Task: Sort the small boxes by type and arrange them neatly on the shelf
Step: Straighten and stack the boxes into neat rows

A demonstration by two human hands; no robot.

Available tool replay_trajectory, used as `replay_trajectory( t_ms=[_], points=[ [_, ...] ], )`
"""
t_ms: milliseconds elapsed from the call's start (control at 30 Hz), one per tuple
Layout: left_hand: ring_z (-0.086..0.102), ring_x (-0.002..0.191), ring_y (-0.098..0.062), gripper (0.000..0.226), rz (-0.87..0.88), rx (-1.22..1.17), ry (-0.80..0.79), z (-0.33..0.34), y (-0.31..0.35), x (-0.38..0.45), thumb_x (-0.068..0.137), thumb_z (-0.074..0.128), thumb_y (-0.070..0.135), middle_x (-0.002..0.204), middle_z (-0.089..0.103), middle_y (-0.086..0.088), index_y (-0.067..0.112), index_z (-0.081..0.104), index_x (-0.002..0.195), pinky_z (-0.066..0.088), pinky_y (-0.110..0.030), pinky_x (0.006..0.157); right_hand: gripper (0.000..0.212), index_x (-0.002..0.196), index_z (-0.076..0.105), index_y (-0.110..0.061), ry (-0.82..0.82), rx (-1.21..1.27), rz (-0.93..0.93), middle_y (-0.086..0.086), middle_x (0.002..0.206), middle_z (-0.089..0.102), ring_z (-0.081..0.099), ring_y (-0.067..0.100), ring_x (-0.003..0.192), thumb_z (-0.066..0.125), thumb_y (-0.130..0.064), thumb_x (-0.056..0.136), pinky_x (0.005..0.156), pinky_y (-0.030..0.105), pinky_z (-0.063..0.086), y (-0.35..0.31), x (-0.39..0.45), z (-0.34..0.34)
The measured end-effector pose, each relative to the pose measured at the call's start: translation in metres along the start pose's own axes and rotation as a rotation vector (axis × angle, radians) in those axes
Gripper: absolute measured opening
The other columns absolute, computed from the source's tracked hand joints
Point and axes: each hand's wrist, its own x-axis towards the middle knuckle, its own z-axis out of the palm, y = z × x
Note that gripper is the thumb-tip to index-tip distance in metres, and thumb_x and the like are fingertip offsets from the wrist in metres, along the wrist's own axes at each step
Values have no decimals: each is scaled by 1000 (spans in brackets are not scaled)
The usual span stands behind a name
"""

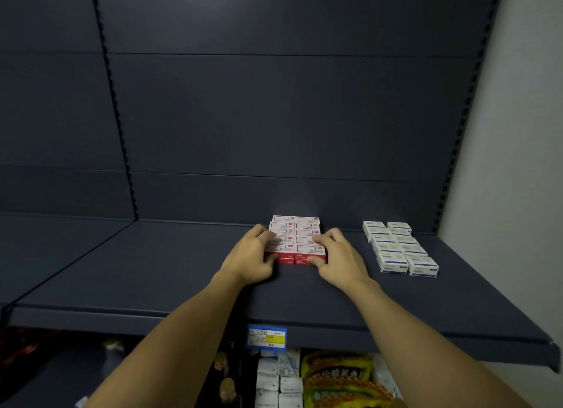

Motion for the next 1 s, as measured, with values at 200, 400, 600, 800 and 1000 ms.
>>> replay_trajectory(
  t_ms=[200,400,600,800,1000],
  points=[
    [55,111,-15,49,-39,15,-35,-2,1,1,88,65,30,125,47,9,17,55,134,49,-30,95,63,138,49,-20,9,17,55,-7,128,48,58,18,115,73,-44,85,95,38,51,-3,0,-2],
    [57,101,-15,42,-56,119,-112,-18,2,14,88,56,43,114,48,10,21,64,122,53,-37,86,56,132,52,-19,8,-12,79,-5,127,52,56,16,118,66,-49,87,94,37,50,-5,-1,-21],
    [59,104,-21,42,-52,204,-127,-33,18,39,95,53,49,121,55,2,17,65,120,50,-37,83,45,131,55,-18,54,-192,104,-1,125,55,53,19,119,60,-37,91,94,36,49,-4,3,-60],
    [59,112,-22,41,50,216,-175,-28,45,58,91,55,36,130,58,0,17,64,127,53,-42,90,47,132,53,-18,39,-355,223,3,127,52,49,24,121,60,-38,90,87,36,48,5,-5,-89],
    [58,114,-25,36,122,179,-177,-12,75,69,92,51,24,130,57,-2,16,63,125,49,-35,85,41,129,55,-17,47,-407,266,3,124,53,49,23,118,57,-33,91,85,38,51,18,-12,-99]
  ],
)
